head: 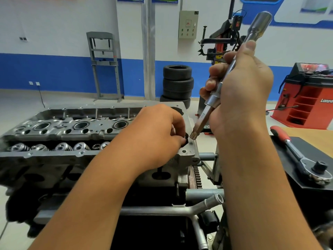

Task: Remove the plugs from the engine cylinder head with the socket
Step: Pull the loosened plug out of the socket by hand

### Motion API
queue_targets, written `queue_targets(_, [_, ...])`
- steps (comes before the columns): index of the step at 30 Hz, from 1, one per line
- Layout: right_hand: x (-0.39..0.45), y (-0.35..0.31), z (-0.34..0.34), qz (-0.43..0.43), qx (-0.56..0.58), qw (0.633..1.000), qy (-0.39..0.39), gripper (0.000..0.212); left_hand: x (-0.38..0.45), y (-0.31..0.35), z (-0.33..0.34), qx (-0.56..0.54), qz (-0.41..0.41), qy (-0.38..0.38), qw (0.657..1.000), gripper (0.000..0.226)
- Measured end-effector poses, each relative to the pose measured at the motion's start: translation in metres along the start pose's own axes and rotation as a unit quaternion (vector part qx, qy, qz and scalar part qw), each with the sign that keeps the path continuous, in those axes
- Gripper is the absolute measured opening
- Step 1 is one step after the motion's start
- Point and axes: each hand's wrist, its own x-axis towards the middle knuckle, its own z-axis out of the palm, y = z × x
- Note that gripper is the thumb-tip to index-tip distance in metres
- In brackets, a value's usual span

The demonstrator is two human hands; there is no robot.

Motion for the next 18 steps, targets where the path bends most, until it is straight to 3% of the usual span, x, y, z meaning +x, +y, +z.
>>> queue_targets(8, [0.0001,-0.0023,-0.0037,0.006,0.008,1.000,-0.006,0.040,0.0030,0.0010,0.0023,0.000,0.015,0.005,1.000,0.019])
queue_targets(18, [0.0023,-0.0038,-0.0083,0.033,0.022,0.999,-0.002,0.039,0.0041,-0.0030,0.0000,-0.107,0.060,0.043,0.991,0.023])
